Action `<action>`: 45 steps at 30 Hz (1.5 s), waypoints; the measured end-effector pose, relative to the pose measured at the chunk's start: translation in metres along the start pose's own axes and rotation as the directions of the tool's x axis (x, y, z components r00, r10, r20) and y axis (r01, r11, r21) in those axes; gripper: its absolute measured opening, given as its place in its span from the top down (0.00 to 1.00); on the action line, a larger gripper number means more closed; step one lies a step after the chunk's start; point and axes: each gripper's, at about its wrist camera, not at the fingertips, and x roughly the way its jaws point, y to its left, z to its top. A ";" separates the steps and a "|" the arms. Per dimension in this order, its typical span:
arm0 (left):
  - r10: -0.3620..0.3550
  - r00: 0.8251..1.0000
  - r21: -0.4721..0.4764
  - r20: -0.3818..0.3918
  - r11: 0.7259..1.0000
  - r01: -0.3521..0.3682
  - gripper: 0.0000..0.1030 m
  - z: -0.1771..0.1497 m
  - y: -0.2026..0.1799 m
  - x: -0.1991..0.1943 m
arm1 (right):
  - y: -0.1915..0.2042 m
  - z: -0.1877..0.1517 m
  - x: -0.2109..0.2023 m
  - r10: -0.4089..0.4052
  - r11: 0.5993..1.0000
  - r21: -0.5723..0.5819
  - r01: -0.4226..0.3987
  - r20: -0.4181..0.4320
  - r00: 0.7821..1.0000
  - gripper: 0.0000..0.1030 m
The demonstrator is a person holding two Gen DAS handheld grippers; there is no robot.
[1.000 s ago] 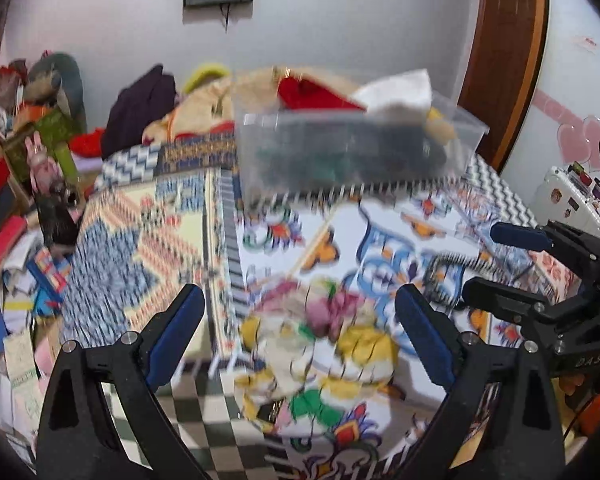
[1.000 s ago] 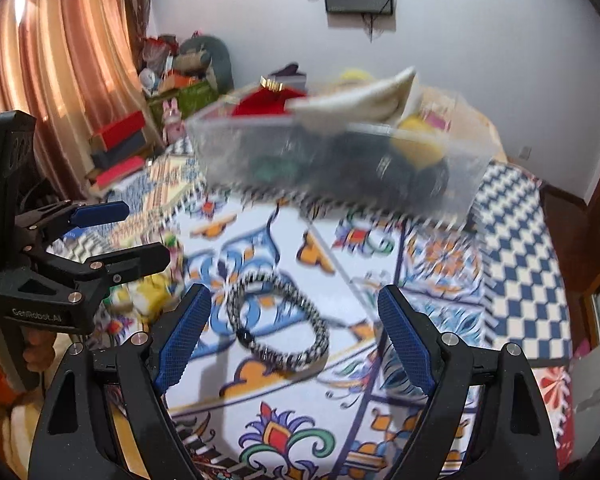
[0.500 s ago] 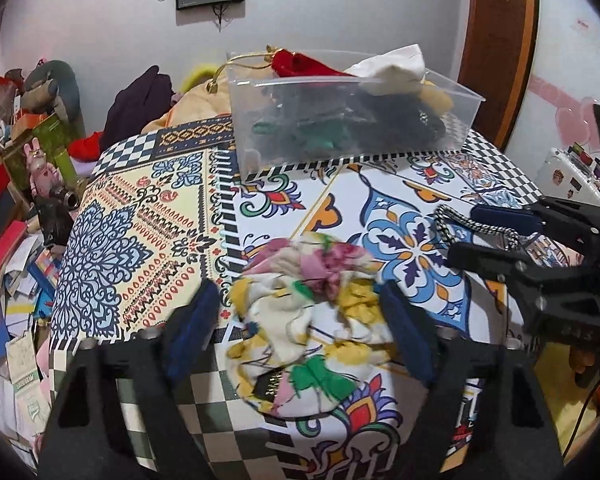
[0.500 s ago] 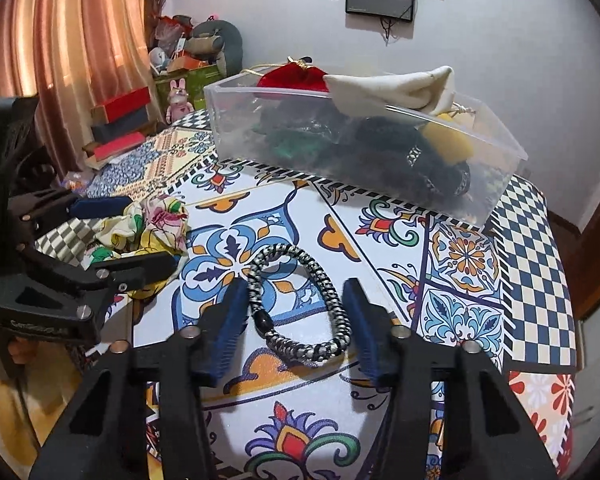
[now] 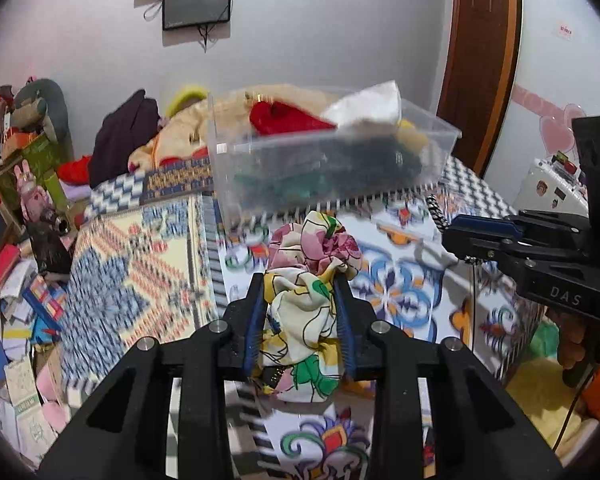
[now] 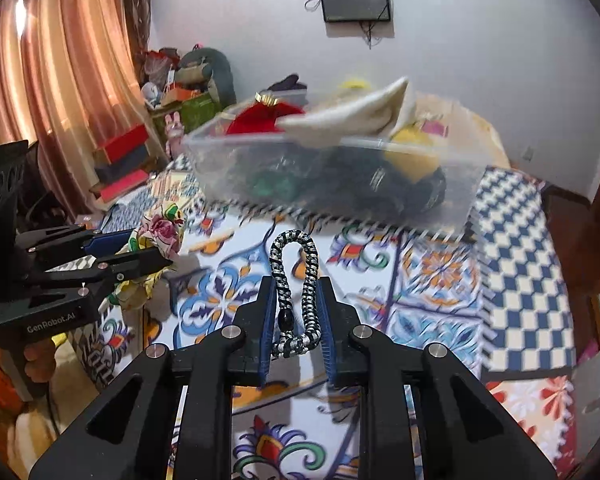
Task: Organize soft objects
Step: 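Lower the scrunchie and bracelet into the clear box and release both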
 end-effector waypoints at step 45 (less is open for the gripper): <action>0.061 0.996 -0.052 0.063 0.997 -0.057 0.48 0.123 0.010 0.091 | -0.031 0.101 0.052 -0.123 0.992 0.027 0.121 0.084 0.989 0.65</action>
